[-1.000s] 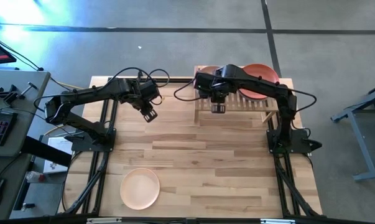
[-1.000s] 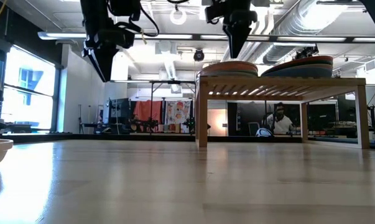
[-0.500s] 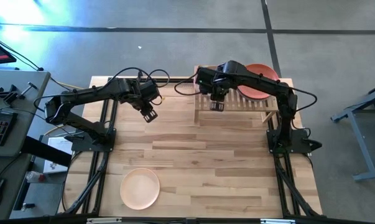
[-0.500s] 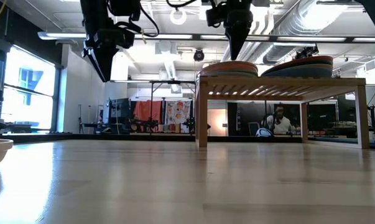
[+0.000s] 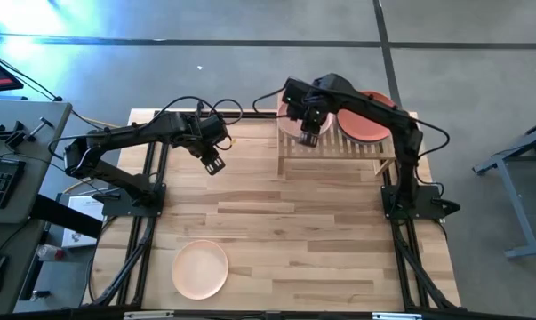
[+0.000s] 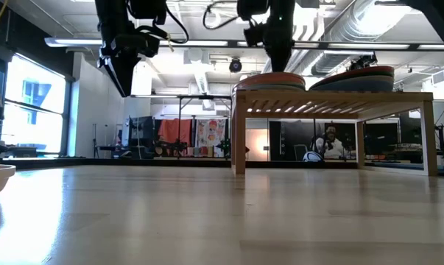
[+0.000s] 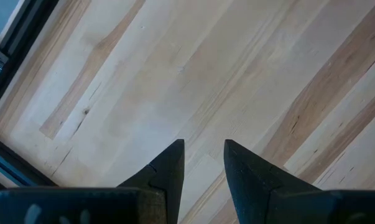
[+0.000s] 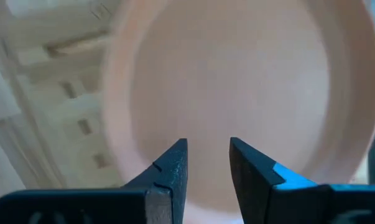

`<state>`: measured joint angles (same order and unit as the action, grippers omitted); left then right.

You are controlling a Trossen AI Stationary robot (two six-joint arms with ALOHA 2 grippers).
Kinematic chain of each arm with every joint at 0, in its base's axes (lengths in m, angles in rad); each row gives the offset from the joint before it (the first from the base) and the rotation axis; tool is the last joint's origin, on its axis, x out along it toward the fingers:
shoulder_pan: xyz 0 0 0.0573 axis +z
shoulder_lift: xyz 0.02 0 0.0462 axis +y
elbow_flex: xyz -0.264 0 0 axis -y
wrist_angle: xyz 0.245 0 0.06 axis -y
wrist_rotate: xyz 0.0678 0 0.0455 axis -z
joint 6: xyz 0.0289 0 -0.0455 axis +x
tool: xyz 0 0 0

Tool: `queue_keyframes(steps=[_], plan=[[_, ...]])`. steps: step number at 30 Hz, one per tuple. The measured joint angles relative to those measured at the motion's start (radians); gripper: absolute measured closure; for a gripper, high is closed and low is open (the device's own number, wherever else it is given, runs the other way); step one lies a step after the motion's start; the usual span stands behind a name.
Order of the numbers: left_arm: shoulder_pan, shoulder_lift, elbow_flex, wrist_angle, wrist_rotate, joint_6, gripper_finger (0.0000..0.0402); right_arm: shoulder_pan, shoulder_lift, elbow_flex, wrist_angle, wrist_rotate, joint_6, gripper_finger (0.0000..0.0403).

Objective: Place and stack plates onto a shelf
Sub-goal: Stack the light orange plate on top of the brown plate on the shelf

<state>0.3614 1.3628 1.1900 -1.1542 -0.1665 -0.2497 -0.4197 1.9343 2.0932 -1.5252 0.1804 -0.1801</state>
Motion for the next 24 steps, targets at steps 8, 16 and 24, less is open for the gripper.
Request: queue_keyframes(steps=[8, 16, 24], plan=[[0.0, 0.0, 0.0, 0.0, 0.0, 0.0, 0.03, -0.017, 0.028, -0.002, -0.002, -0.006, -0.01, 0.0308], [0.0, 0.0, 0.0, 0.001, 0.0, -0.001, 0.03, -0.019, 0.07, -0.002, -0.004, -0.032, -0.011, 0.0308], [0.0, 0.0, 0.0, 0.001, -0.001, -0.009, 0.03, -0.017, 0.075, 0.005, -0.015, -0.001, 0.0, 0.0308]])
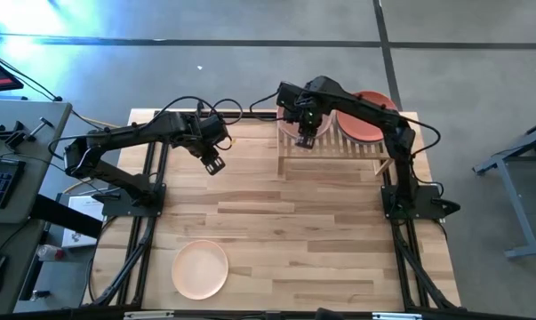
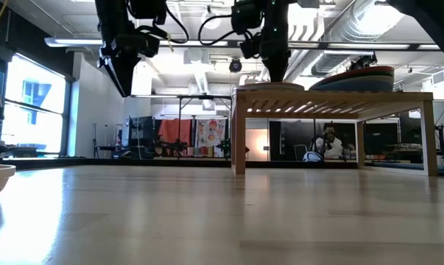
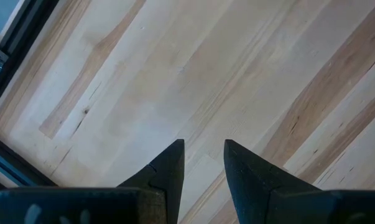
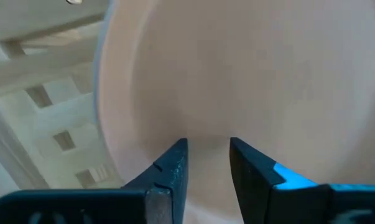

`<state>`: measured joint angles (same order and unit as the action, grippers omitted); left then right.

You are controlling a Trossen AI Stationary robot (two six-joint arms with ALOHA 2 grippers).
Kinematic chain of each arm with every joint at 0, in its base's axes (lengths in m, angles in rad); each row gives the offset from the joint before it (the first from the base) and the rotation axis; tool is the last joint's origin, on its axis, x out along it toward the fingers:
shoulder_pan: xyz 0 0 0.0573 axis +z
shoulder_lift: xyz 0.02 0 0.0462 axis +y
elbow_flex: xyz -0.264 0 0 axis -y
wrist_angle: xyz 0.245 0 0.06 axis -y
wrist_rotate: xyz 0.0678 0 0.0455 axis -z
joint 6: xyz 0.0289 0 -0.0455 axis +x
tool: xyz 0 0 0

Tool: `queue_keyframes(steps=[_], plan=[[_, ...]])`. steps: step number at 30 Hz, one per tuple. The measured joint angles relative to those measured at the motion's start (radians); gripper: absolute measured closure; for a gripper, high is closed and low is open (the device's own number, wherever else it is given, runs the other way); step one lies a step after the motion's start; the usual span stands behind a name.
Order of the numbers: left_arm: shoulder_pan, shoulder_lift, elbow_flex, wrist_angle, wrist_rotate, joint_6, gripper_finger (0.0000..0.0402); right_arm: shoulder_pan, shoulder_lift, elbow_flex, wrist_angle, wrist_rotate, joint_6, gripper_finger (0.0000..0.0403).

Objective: Place and stack plates onto a shelf
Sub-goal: Stack the light orange plate on top of the brown plate on the shelf

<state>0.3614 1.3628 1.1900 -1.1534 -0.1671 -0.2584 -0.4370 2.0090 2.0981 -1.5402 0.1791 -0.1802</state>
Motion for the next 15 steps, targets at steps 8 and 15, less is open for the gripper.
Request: queue_keyframes(steps=[8, 15], plan=[[0.0, 0.0, 0.0, -0.001, 0.0, 0.0, 0.03, 0.004, -0.003, 0.128, -0.031, 0.007, 0.048, 0.0308], [-0.021, 0.0, 0.0, -0.066, 0.069, -0.024, 0.03, 0.026, -0.007, 0.261, -0.023, -0.074, 0.143, 0.0308]])
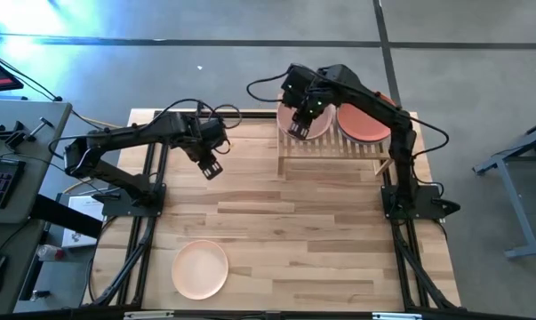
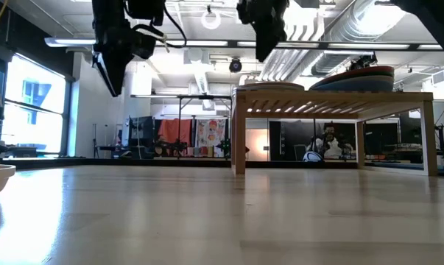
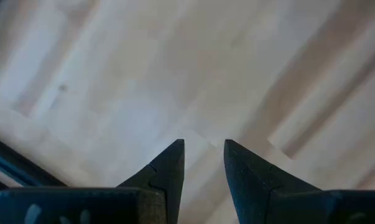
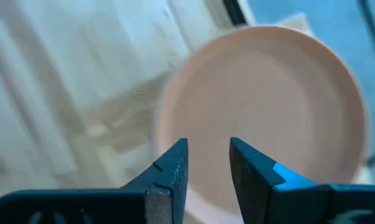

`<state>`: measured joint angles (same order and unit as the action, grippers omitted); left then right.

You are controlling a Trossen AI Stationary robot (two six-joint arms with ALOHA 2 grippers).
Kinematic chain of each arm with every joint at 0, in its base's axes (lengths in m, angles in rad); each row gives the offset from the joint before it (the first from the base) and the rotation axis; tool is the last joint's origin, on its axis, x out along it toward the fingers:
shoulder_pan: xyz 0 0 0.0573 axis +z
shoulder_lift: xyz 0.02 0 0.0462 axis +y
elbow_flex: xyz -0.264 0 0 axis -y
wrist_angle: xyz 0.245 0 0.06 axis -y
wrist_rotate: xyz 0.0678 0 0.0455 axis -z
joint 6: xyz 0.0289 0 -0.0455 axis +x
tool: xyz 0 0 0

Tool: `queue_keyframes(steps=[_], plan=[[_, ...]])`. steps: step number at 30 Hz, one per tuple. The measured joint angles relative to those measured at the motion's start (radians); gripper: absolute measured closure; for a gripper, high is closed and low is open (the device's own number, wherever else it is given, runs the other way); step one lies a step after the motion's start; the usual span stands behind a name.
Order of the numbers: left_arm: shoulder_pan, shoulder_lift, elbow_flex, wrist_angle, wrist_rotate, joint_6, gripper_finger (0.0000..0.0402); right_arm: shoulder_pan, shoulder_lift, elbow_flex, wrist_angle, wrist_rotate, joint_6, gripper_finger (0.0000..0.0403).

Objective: Place and stack plates onto a shelf
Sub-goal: Stack the light orange plate on top of the brown plate on the shelf

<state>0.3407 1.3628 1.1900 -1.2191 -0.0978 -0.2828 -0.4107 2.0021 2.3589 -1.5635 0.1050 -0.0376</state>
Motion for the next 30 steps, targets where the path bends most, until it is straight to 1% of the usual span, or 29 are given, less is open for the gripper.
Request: queue_keyframes(steps=[3, 5, 8, 11, 15, 20, 25, 30], plan=[[-0.04, 0.0, 0.0, -0.022, 0.018, -0.019, 0.03, 0.022, -0.032, -0.029, 0.016, -0.054, 0.05, 0.0308], [-0.074, 0.0, 0.0, -0.03, 0.02, -0.035, 0.03, 0.038, -0.04, -0.029, -0.012, -0.074, 0.09, 0.0308], [-0.138, 0.0, -0.005, -0.038, 0.044, -0.038, 0.03, 0.071, -0.044, -0.031, -0.007, -0.102, 0.154, 0.0308], [-0.21, 0.0, -0.055, -0.035, 0.063, -0.038, 0.03, 0.115, -0.046, -0.031, -0.008, -0.131, 0.194, 0.0308], [-0.304, 0.0, -0.139, -0.035, 0.074, -0.044, 0.03, 0.175, -0.047, -0.034, -0.007, -0.13, 0.24, 0.0308], [-0.406, 0.0, -0.212, -0.036, 0.133, -0.138, 0.03, 0.251, -0.047, -0.034, -0.008, -0.099, 0.295, 0.0308], [-0.506, -0.001, -0.227, -0.028, 0.176, -0.187, 0.03, 0.316, -0.047, -0.034, -0.008, -0.09, 0.302, 0.0308], [-0.611, -0.001, -0.229, 0.015, 0.175, -0.222, 0.03, 0.359, -0.047, -0.034, -0.008, -0.09, 0.301, 0.0308]])
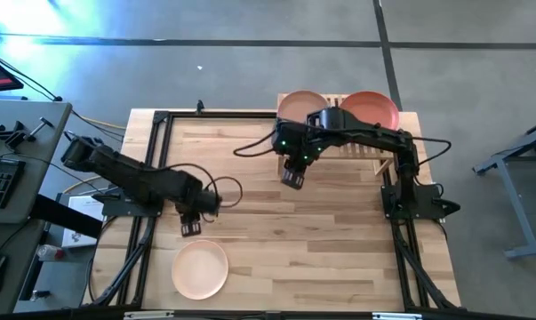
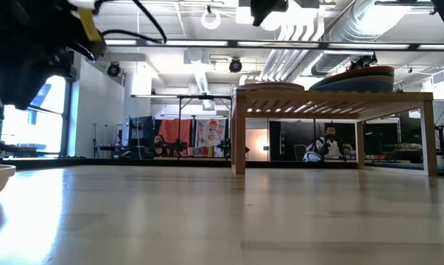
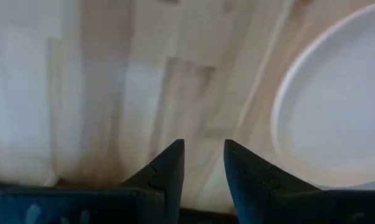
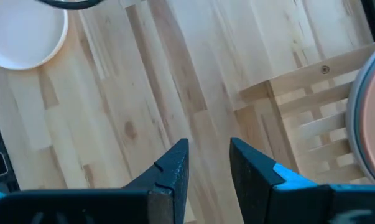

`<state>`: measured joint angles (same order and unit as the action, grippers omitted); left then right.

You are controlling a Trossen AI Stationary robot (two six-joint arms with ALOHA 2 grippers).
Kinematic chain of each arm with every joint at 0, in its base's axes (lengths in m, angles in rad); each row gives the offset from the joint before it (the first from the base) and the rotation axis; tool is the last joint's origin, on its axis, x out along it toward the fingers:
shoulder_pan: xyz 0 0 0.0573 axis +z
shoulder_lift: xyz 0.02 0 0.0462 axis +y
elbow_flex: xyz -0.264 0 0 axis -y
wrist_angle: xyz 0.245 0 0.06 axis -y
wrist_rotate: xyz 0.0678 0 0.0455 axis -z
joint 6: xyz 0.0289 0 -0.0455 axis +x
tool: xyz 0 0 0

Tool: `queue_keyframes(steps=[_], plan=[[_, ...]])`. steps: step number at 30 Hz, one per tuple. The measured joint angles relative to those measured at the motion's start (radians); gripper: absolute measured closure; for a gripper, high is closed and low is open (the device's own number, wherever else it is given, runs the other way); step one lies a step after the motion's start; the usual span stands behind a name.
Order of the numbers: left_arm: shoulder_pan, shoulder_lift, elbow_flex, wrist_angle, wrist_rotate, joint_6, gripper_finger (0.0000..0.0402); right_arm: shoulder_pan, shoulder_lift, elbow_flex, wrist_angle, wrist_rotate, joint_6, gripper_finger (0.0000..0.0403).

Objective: Place and stack plates onto a shelf
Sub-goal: Stack the light orange plate on top of the brown plate on the shelf

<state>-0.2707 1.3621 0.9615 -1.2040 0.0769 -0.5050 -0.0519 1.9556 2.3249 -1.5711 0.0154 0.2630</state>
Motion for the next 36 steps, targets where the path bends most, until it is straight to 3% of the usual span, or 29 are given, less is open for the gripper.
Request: queue_keyframes(steps=[14, 20, 24, 36], plan=[[-0.257, 0.003, 0.0, 0.194, -0.064, -0.266, 0.03, 0.065, 0.0, 0.0, 0.0, 0.0, -0.001, 0.0308], [-0.332, 0.069, 0.0, 0.25, -0.096, -0.318, 0.03, 0.081, 0.0, 0.0, 0.0, 0.0, -0.001, 0.0308], [-0.363, 0.129, 0.0, 0.278, -0.141, -0.355, 0.03, 0.088, 0.0, 0.0, 0.0, -0.003, -0.001, 0.0308], [-0.368, 0.223, 0.0, 0.283, -0.141, -0.375, 0.03, 0.092, 0.0, -0.001, 0.0, -0.006, -0.001, 0.0308]])
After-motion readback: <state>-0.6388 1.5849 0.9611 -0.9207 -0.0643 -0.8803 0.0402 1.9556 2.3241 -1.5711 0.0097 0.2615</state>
